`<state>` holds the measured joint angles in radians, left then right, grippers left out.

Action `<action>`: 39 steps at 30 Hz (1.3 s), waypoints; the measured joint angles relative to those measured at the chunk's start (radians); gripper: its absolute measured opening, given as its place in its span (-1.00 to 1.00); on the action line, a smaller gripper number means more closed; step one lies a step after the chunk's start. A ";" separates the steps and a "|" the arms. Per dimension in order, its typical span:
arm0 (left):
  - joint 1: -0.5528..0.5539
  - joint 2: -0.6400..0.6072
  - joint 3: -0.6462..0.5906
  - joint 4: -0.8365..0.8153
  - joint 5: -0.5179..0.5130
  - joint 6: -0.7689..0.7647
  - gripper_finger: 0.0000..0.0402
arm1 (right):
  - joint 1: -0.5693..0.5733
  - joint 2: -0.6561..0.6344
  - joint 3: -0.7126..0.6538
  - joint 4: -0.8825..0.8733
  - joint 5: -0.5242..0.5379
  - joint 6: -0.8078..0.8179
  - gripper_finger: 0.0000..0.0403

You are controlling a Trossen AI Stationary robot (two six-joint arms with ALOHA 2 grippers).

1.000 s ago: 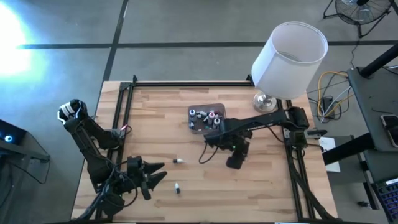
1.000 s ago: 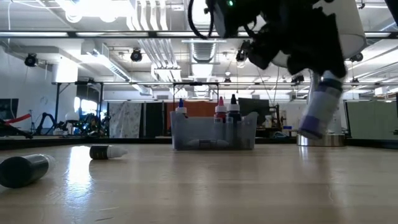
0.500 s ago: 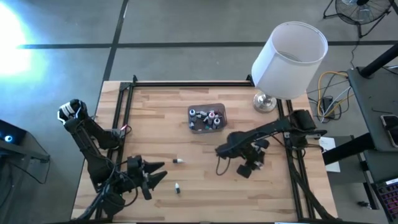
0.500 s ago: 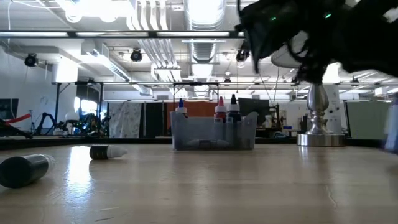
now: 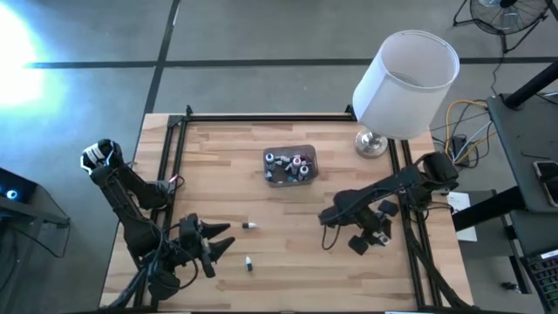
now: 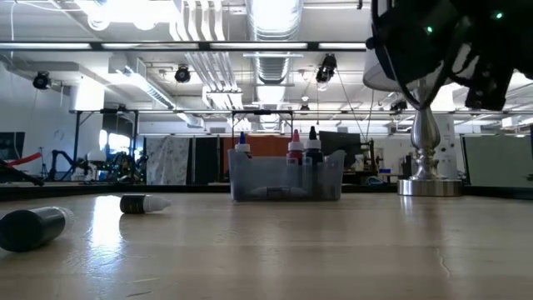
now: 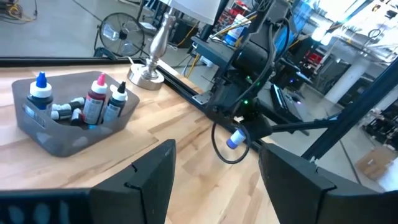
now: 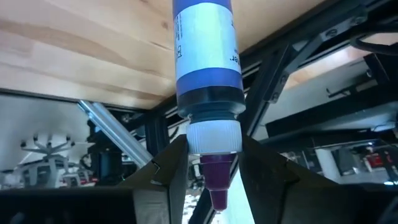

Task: Pick & Place food coloring
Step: Put the large purple food coloring bottle into the bin

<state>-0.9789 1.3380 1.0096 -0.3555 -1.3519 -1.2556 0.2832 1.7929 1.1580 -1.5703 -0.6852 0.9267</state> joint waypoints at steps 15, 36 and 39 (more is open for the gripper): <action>0.000 0.000 0.000 -0.017 0.028 -0.001 0.03 | 0.001 0.002 -0.023 0.130 -0.034 -0.030 -0.29; 0.013 -0.005 0.000 -0.021 0.028 -0.010 0.03 | 0.044 -0.092 0.076 0.144 0.276 -0.023 0.35; 0.018 -0.010 0.000 -0.021 0.028 -0.010 0.03 | 0.085 -0.157 0.084 0.147 0.358 0.009 0.45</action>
<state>-0.9608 1.3282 1.0096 -0.3763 -1.3239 -1.2652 0.3684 1.6356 1.2421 -1.4228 -0.3277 0.9352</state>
